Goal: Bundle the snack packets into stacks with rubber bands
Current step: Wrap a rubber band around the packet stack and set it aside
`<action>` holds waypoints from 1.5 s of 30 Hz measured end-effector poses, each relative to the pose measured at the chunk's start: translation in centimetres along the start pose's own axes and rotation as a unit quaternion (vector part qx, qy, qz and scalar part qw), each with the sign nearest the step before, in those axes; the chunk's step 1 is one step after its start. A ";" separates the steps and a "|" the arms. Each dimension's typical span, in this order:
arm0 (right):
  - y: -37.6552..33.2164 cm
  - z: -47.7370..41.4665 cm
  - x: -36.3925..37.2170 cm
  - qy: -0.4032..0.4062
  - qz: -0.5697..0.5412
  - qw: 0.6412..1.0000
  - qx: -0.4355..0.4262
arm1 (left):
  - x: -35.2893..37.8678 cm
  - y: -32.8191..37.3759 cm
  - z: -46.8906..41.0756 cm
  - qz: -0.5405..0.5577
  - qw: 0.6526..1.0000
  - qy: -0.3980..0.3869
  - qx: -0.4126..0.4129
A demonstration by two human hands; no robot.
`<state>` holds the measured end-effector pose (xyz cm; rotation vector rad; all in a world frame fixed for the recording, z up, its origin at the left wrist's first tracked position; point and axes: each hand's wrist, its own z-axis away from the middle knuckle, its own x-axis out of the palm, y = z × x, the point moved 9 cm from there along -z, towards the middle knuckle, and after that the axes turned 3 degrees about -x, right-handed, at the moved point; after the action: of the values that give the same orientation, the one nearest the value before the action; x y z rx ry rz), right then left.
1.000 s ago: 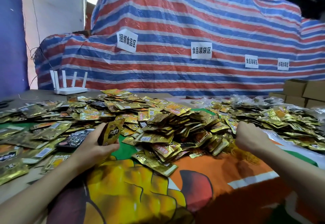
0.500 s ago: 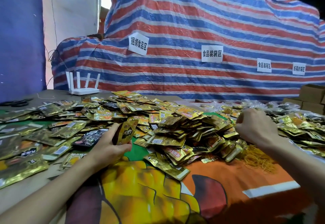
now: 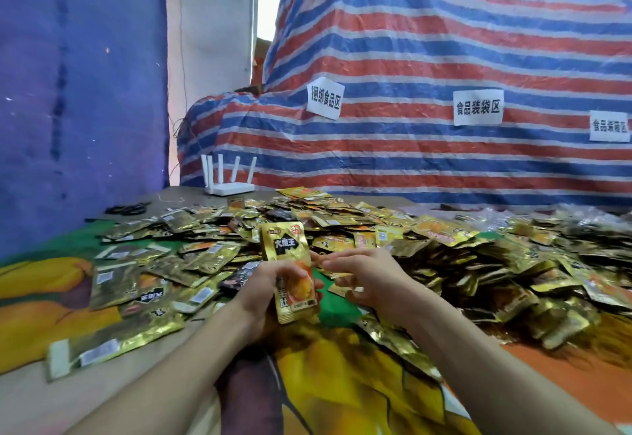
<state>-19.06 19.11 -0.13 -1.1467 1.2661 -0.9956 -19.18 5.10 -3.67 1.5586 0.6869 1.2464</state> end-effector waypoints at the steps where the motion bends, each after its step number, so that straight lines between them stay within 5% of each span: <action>1: 0.1 -0.8 1.1 -0.004 -0.018 1.000 0.008 | -0.7 0.2 0.0 0.008 1.000 0.017 0.003; 6: 1.1 -2.4 2.0 0.020 -0.046 0.999 -0.014 | -2.3 0.3 -0.6 0.002 0.996 0.084 0.006; 12: 1.9 -2.9 1.9 0.037 0.047 0.996 -0.073 | -4.2 1.0 -0.8 -0.150 0.970 0.186 0.052; 19: 2.1 -1.9 3.5 -0.172 -0.171 0.970 0.018 | -1.4 0.5 -0.5 0.046 0.999 0.013 -0.007; 23: 1.0 -1.8 3.0 -0.176 -0.233 0.956 -0.026 | -0.3 1.1 -0.2 0.120 0.991 -0.052 0.006; 30: -1.8 -1.4 2.0 -0.217 -0.482 0.844 -0.095 | 0.7 1.0 -0.1 0.158 0.980 -0.118 -0.003; 35: -0.9 -2.3 2.3 -0.139 -0.343 0.921 -0.118 | 0.1 1.2 -0.5 0.145 0.986 -0.085 -0.004; 45: 0.4 -2.4 3.2 -0.057 -0.283 0.951 -0.113 | -3.4 0.9 -0.5 -0.048 0.985 0.159 0.044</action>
<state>-21.27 15.79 -1.03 -1.7821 0.9896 -1.1929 -20.86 2.05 -4.15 1.3919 1.0209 1.4231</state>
